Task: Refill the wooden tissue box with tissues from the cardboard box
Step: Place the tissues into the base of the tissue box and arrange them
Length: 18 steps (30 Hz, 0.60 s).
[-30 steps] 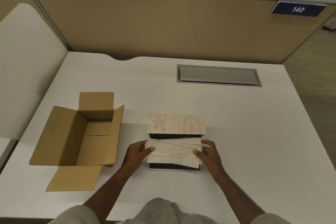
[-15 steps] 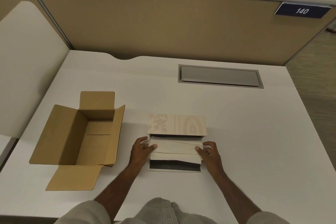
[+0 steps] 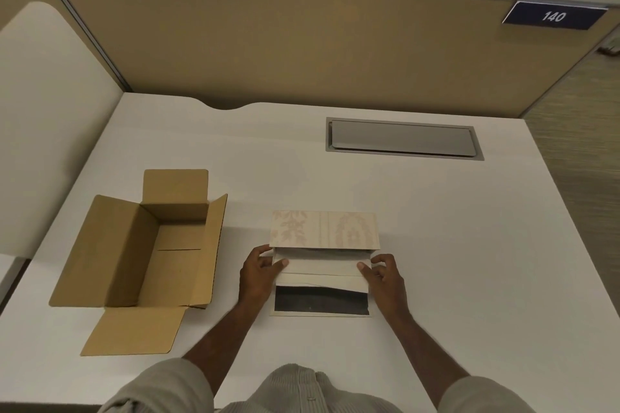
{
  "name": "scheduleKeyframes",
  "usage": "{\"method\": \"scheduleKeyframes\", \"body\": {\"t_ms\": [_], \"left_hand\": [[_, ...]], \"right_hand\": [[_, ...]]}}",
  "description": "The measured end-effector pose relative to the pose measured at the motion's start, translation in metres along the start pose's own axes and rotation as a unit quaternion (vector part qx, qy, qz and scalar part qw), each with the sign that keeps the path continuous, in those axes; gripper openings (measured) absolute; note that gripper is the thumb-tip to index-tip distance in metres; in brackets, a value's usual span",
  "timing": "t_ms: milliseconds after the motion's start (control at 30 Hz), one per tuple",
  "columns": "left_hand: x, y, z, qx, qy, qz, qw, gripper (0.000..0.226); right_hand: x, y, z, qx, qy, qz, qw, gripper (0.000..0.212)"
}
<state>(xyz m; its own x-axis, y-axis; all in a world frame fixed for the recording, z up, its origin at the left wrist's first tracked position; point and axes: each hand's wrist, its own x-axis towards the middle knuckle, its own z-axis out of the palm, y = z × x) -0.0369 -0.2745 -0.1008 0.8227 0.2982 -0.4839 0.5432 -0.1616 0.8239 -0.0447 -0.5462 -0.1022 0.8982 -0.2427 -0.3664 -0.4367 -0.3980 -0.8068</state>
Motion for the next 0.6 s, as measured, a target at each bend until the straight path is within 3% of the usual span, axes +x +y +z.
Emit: {"method": "scheduleKeyframes", "body": {"t_ms": [267, 433, 600], "left_hand": [[-0.0023, -0.0041, 0.0015, 0.003, 0.001, 0.012, 1.000, 0.045], [0.0004, -0.0038, 0.0033, 0.043, 0.008, 0.025, 0.999, 0.050], [-0.0008, -0.0028, 0.0057, 0.151, 0.060, 0.066, 0.985, 0.078]], "right_hand": [[-0.0008, 0.0043, 0.0016, -0.001, 0.049, -0.056, 0.997, 0.034], [0.0057, 0.0063, 0.0057, -0.047, 0.050, -0.028, 0.997, 0.037], [0.0069, 0.0035, 0.0054, -0.094, 0.097, -0.037, 0.990, 0.047]]}}
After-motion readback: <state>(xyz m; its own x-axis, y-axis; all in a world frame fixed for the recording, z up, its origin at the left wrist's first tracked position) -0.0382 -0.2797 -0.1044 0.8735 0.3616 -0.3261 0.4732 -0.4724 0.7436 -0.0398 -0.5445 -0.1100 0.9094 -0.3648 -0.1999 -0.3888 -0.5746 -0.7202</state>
